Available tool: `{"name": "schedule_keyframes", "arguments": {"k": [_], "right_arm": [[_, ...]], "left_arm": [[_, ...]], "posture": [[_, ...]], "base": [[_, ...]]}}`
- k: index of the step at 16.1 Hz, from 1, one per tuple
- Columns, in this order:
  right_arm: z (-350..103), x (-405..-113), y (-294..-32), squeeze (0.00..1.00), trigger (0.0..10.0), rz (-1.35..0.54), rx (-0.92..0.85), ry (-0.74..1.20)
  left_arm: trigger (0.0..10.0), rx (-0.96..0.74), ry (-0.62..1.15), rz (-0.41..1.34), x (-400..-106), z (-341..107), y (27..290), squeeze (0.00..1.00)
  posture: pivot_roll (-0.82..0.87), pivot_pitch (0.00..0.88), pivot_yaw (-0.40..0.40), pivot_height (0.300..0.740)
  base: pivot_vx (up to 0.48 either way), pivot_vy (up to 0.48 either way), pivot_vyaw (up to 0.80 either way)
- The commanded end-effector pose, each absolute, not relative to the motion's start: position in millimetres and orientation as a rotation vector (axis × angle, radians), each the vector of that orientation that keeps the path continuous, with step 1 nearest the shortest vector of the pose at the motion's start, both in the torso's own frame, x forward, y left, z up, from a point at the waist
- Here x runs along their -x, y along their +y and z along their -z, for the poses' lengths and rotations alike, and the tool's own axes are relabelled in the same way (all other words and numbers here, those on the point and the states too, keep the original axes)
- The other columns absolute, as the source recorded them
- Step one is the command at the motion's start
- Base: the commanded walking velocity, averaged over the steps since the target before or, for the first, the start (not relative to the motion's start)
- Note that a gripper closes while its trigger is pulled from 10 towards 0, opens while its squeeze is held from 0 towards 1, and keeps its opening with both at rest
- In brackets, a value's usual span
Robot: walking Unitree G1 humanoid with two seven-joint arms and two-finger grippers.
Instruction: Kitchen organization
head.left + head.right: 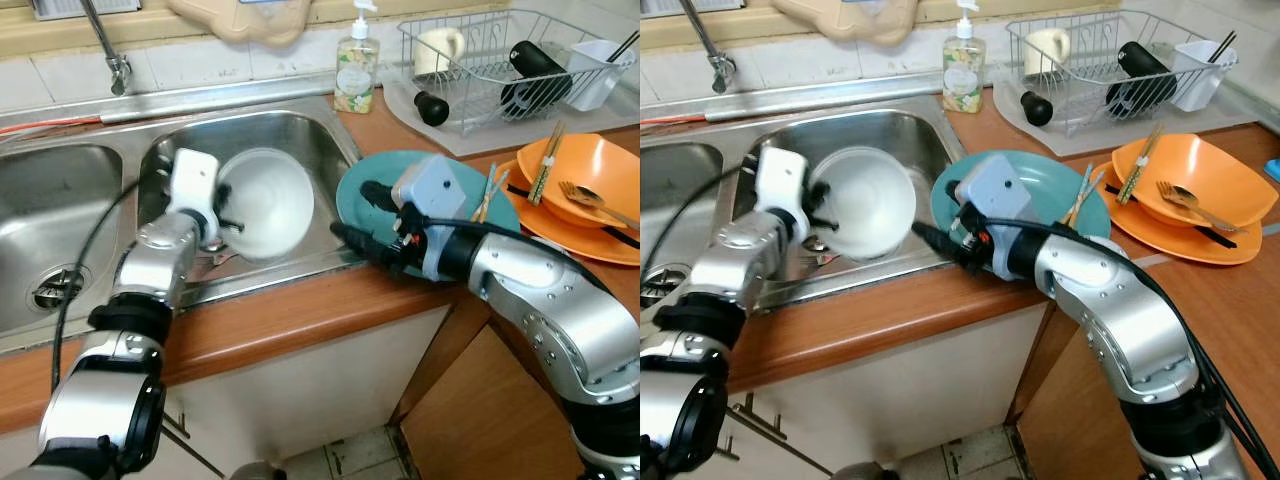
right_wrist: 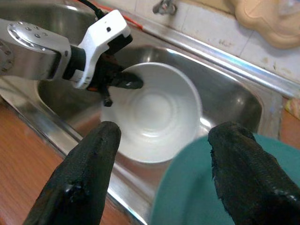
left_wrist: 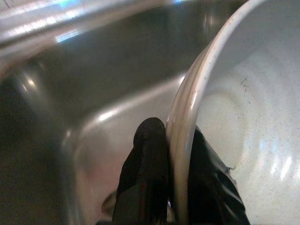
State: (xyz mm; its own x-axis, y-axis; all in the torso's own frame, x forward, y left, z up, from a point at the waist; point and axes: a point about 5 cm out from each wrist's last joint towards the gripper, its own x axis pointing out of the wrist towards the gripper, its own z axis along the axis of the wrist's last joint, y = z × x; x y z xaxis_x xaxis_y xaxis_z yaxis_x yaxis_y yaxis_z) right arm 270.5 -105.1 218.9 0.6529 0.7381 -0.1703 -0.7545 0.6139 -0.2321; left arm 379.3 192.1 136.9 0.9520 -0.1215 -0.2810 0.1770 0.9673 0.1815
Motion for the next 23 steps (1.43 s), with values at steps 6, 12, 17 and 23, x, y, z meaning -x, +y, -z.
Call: {"name": "schedule_keyframes", "arguments": {"k": [6,12,17,23], "right_arm": [[-214,-266,-103,1.0,10.0,-0.894,0.331,0.094],[-212,-268,-105,1.0,10.0,-0.871,0.332,0.113],[-216,-290,-130,1.0,10.0,-0.565,0.263,0.182],[-238,-295,-169,0.78,10.0,-0.232,0.112,0.273]], "left_arm": [[10.0,-0.283,0.329,0.232,-384,-131,179,1.0],[10.0,-0.284,0.333,0.239,-384,-128,183,1.0],[10.0,-0.254,0.144,0.271,-381,-147,190,1.0],[10.0,-0.177,-0.086,0.466,-347,-184,198,0.0]], "posture": [[-0.09,0.0,0.062,0.74],[-0.09,0.0,0.062,0.74],[-0.09,0.0,0.061,0.74],[-0.1,0.0,0.053,0.74]], "base": [[0.0,0.0,0.0],[0.0,0.0,0.0],[0.0,0.0,0.0],[0.0,0.0,0.0]]}}
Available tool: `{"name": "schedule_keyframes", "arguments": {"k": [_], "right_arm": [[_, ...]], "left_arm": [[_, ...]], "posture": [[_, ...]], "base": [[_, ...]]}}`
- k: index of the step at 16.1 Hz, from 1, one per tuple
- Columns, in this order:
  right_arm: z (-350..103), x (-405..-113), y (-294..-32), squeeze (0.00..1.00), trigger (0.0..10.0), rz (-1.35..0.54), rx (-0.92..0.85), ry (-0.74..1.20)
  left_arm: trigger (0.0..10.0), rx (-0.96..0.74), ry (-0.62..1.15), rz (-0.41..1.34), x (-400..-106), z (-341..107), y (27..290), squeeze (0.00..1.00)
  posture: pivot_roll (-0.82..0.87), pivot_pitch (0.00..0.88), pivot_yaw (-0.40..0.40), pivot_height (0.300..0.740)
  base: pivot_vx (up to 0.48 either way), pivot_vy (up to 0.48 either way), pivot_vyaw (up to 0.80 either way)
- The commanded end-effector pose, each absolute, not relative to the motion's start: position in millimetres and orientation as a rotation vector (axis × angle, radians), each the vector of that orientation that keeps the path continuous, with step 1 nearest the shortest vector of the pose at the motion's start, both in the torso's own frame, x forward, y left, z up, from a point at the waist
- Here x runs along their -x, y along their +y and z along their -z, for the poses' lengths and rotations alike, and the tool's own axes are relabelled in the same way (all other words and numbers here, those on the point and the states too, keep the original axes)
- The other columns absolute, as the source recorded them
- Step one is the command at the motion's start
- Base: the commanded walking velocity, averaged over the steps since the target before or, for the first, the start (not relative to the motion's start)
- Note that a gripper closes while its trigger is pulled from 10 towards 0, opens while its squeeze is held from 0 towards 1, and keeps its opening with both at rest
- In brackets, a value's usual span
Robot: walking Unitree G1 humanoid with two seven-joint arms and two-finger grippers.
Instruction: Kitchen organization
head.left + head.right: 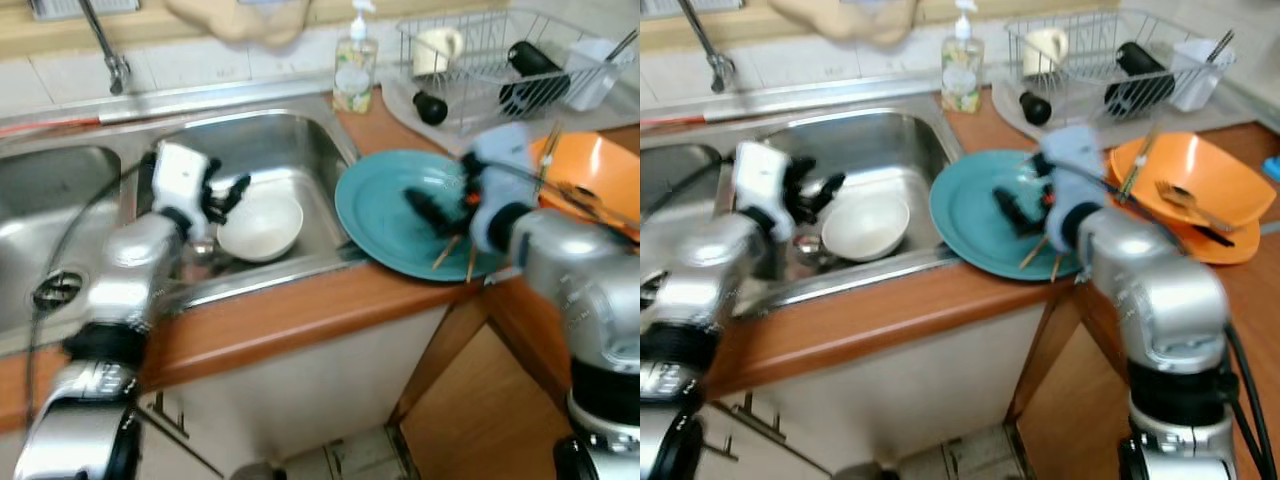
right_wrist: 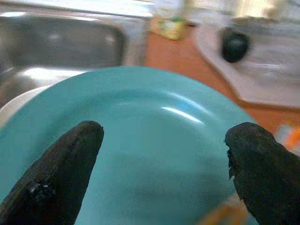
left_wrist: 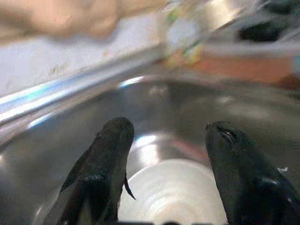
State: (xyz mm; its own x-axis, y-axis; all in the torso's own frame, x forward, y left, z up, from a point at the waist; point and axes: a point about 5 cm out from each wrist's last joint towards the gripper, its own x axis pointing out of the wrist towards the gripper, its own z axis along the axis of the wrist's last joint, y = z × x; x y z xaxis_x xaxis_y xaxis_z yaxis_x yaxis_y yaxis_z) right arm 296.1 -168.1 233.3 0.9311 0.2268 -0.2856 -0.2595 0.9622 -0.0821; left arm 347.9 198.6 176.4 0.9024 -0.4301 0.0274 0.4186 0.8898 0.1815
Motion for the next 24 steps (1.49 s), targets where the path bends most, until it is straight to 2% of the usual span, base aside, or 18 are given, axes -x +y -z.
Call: {"name": "schedule_keyframes", "arguments": {"k": [1,5,11,14,15,16,18,20,21,24], "right_arm": [[-238,-294,-175,0.04,10.0,-0.185,0.092,0.314],[-233,-290,-186,0.0,10.0,-0.077,0.082,0.486],[-218,-289,-180,0.0,10.0,-0.078,0.044,0.606],[-210,-292,-176,0.0,10.0,-0.095,0.015,0.642],[-209,-293,-174,0.0,7.7,-0.102,0.001,0.652],[-207,-295,-173,0.0,4.7,-0.111,-0.016,0.654],[-204,-298,-170,0.0,2.7,-0.129,-0.037,0.652],[-201,-302,-168,0.0,2.2,-0.135,-0.043,0.654],[-199,-303,-166,0.0,1.2,-0.138,-0.055,0.653],[-197,-305,-166,0.0,0.0,-0.136,-0.067,0.648]], "left_arm": [[10.0,-0.189,-0.08,0.527,-338,-186,196,0.0],[10.0,-0.214,-0.013,0.805,-308,-185,179,0.0],[10.0,-0.167,0.107,1.026,-280,-183,160,0.0],[10.0,-0.165,0.12,1.045,-275,-185,159,0.0],[10.0,-0.162,0.118,1.043,-275,-186,159,0.0],[10.0,-0.16,0.12,1.04,-274,-186,159,0.0],[10.0,-0.159,0.127,1.037,-273,-187,159,0.0],[10.0,-0.16,0.128,1.036,-274,-187,158,0.0],[10.0,-0.158,0.129,1.037,-274,-188,156,0.0],[10.0,-0.155,0.136,1.043,-274,-186,155,0.0]], "posture": [[-0.09,0.0,0.051,0.74],[-0.1,0.0,0.047,0.74],[-0.09,0.0,0.045,0.74],[-0.09,0.0,0.038,0.74],[-0.08,0.0,0.037,0.74],[-0.08,0.0,0.036,0.74],[-0.08,0.0,0.036,0.74],[-0.09,0.0,0.04,0.74],[-0.09,0.0,0.041,0.74],[-0.09,0.0,0.041,0.74]], "base": [[0.0,0.0,0.0],[0.0,0.0,0.0],[0.0,0.0,0.0],[0.0,0.0,0.0],[0.0,0.0,0.0],[0.0,0.0,0.0],[0.0,0.0,0.0],[0.0,0.0,0.0],[0.0,0.0,0.0],[0.0,0.0,0.0]]}}
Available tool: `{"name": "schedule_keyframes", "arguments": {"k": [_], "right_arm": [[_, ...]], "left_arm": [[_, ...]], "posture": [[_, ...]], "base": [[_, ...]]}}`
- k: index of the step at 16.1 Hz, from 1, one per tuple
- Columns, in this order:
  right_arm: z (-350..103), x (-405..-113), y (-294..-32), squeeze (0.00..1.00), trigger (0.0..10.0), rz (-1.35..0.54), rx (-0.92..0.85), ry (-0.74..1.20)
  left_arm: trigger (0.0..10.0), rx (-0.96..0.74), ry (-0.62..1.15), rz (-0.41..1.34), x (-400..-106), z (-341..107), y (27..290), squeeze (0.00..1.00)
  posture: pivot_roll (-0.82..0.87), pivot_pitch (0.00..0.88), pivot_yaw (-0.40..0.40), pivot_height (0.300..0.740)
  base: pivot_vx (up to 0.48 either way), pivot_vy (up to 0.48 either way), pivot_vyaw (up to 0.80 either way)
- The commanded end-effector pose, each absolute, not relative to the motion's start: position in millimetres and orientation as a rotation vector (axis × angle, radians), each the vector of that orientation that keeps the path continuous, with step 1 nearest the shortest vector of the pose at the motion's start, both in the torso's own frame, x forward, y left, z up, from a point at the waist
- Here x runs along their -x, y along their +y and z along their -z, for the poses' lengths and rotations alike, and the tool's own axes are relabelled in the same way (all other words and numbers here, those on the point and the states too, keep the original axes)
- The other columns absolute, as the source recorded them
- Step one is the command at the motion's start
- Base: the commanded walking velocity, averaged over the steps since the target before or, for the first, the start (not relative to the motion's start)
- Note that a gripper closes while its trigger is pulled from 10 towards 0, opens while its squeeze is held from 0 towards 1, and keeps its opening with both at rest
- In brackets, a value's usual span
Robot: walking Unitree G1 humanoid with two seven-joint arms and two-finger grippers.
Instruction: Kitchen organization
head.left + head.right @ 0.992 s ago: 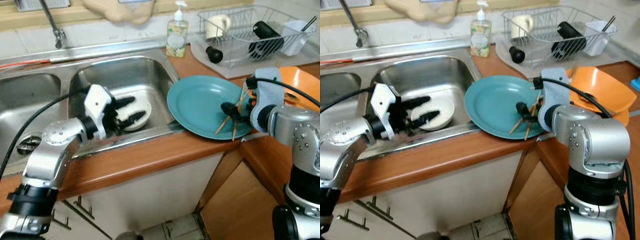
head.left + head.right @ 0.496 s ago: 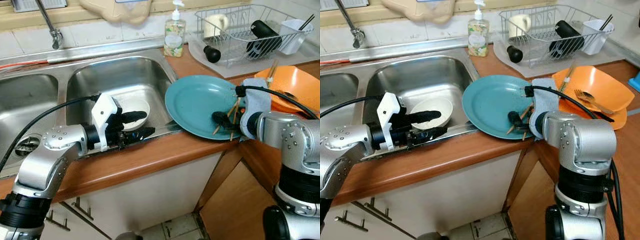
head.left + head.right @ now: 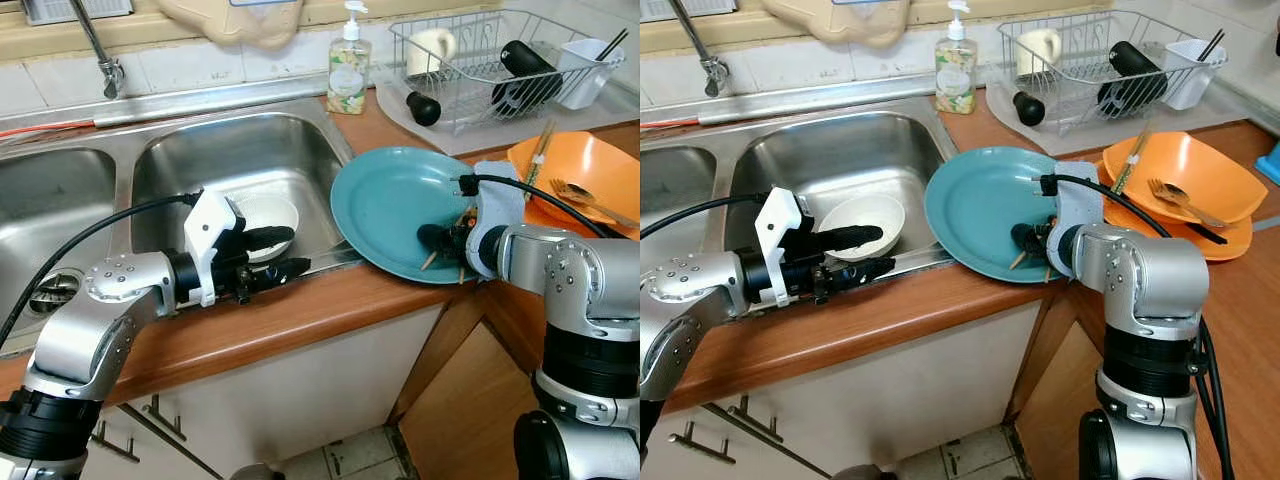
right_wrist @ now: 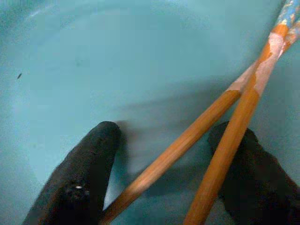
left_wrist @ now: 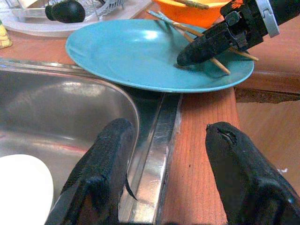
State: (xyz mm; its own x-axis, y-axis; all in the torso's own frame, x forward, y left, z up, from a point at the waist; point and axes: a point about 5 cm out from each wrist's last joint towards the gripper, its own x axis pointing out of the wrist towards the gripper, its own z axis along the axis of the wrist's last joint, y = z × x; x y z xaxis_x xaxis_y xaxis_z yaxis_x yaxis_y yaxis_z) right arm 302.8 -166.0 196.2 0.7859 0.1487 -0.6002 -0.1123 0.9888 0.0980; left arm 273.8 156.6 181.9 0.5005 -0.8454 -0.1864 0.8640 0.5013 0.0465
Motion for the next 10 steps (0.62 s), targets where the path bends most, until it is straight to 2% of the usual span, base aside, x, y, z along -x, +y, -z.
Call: {"name": "schedule_keyframes", "arguments": {"k": [1,10], "right_arm": [[-196.5,-306.2,-165.8,0.0,0.0,-0.136,-0.073,0.644],[-200.0,-313.2,-164.6,0.0,0.0,-0.138,-0.093,0.593]], "left_arm": [[10.0,-0.154,0.139,1.045,-273.7,-185.8,154.1,0.0],[10.0,-0.152,0.15,1.043,-274.1,-185.3,153.7,0.0]], "posture": [[-0.09,0.0,0.041,0.74],[-0.08,0.0,0.038,0.74]], "base": [[0.0,0.0,0.0],[0.0,0.0,0.0]]}}
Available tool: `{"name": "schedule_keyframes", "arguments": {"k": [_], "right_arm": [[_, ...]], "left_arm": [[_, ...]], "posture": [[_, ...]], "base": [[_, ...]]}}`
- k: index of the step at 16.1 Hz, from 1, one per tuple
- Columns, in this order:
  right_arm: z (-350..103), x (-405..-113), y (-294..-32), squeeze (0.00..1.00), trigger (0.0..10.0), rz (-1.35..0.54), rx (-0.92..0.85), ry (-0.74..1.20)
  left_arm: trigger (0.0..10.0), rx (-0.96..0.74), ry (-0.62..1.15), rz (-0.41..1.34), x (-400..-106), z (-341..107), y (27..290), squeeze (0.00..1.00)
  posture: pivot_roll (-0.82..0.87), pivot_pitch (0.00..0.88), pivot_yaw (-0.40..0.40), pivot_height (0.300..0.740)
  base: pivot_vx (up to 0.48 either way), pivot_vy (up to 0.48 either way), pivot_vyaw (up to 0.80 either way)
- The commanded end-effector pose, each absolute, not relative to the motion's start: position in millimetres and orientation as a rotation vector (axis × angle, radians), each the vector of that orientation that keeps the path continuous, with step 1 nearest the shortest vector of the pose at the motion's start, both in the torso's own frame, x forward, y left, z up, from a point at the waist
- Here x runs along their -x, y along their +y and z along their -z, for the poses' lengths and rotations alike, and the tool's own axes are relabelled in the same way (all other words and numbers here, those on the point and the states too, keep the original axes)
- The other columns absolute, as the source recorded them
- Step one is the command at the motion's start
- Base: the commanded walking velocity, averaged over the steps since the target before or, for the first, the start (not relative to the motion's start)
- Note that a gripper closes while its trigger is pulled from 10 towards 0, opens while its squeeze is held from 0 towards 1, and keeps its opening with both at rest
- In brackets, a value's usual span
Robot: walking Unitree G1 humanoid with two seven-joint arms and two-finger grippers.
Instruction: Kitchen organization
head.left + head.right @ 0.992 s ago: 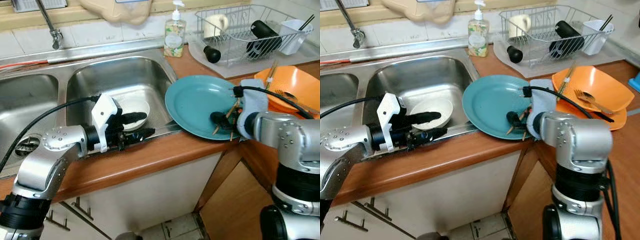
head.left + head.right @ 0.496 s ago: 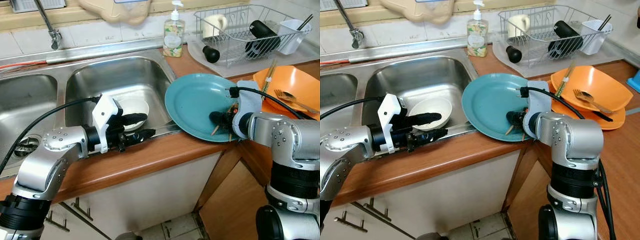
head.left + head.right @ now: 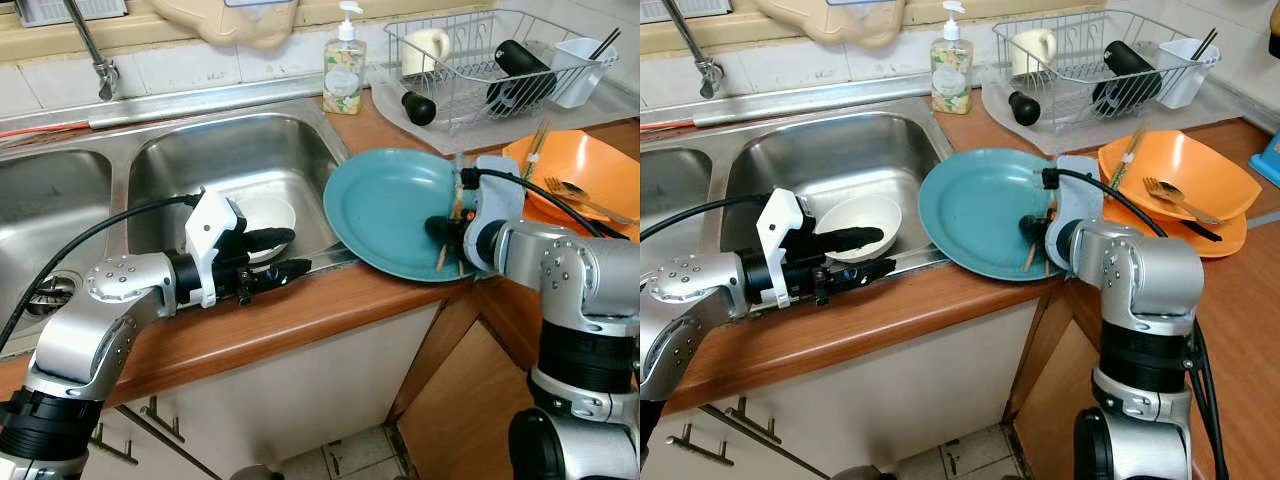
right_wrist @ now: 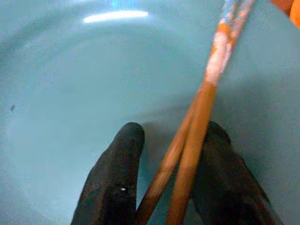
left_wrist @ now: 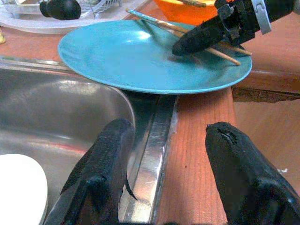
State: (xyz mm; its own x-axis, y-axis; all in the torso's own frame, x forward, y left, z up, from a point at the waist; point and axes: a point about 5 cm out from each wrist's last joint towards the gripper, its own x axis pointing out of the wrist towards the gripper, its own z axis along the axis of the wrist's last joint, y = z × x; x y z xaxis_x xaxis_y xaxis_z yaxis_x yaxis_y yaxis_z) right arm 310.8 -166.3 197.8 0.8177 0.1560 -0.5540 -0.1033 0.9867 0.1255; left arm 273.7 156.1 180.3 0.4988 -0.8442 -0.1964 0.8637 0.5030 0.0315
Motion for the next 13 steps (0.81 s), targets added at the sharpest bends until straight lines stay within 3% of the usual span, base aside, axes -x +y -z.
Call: {"name": "schedule_keyframes", "arguments": {"k": [1,9,13], "right_arm": [[-201,-314,-165,0.0,0.0,-0.137,-0.092,0.587],[-215,-318,-166,0.0,0.0,-0.177,-0.111,0.45],[-232,-320,-166,0.0,0.0,-0.258,-0.157,0.257]], "left_arm": [[10.0,-0.154,0.149,1.039,-274,-186,154,0.0],[10.0,-0.156,0.114,1.021,-279,-192,152,0.0],[10.0,-0.075,0.028,0.938,-292,-209,153,0.0]], "posture": [[-0.08,0.0,0.038,0.74],[-0.09,0.0,0.04,0.74],[-0.08,0.0,0.044,0.74]], "base": [[0.0,0.0,0.0],[0.0,0.0,0.0],[0.0,0.0,0.0]]}}
